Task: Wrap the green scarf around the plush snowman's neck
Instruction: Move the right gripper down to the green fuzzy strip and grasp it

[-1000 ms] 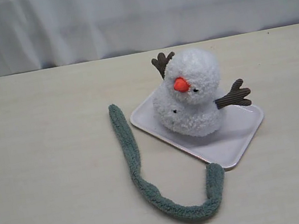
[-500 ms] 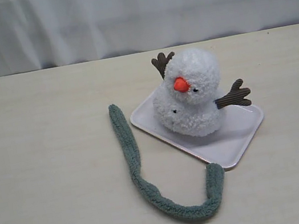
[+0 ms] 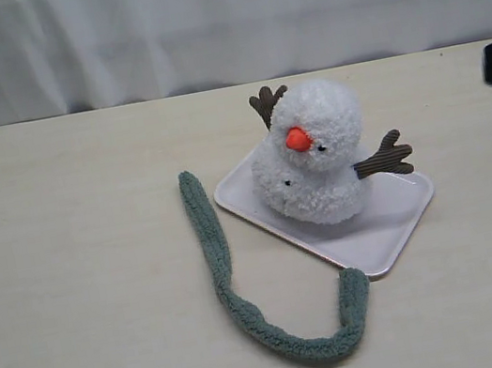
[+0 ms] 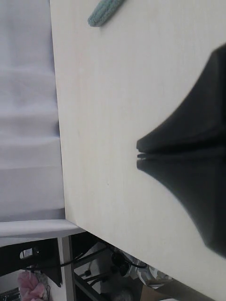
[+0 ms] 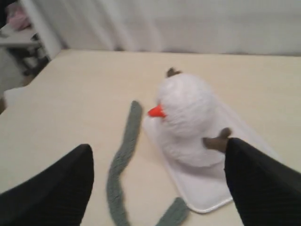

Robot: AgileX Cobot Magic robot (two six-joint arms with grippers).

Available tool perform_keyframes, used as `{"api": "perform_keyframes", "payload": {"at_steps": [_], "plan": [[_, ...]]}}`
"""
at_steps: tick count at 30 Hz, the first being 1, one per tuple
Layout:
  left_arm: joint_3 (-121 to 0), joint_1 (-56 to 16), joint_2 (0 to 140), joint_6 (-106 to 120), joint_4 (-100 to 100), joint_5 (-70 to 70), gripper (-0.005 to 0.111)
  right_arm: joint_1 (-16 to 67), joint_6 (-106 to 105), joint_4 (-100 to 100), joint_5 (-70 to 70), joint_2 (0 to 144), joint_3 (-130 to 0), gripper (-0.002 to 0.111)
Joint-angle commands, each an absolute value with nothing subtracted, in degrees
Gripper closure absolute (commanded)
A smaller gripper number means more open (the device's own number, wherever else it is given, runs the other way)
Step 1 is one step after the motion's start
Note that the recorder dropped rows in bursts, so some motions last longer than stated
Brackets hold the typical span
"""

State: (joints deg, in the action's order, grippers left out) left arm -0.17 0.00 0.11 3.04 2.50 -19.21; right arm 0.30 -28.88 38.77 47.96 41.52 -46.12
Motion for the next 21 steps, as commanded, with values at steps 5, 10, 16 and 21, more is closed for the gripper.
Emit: {"api": "perform_keyframes", "payload": {"at_steps": [5, 10, 16, 21], "plan": [[0.0, -0.07, 0.0, 2.9, 2.36, -18.62, 0.107, 8.18, -42.62, 46.08, 53.03, 57.11, -46.42, 0.047], [0.0, -0.07, 0.0, 2.9, 2.36, -18.62, 0.107, 23.05, -32.27, 35.52, 39.44, 64.55, -46.42, 0.047], [0.0, -0.07, 0.0, 2.9, 2.36, -18.62, 0.107, 35.83, -17.49, 20.49, 29.4, 76.37, -47.97, 0.046], [0.0, -0.07, 0.0, 2.9, 2.36, -18.62, 0.107, 41.08, -14.48, 18.76, 25.79, 86.47, -51.43, 0.04]]}}
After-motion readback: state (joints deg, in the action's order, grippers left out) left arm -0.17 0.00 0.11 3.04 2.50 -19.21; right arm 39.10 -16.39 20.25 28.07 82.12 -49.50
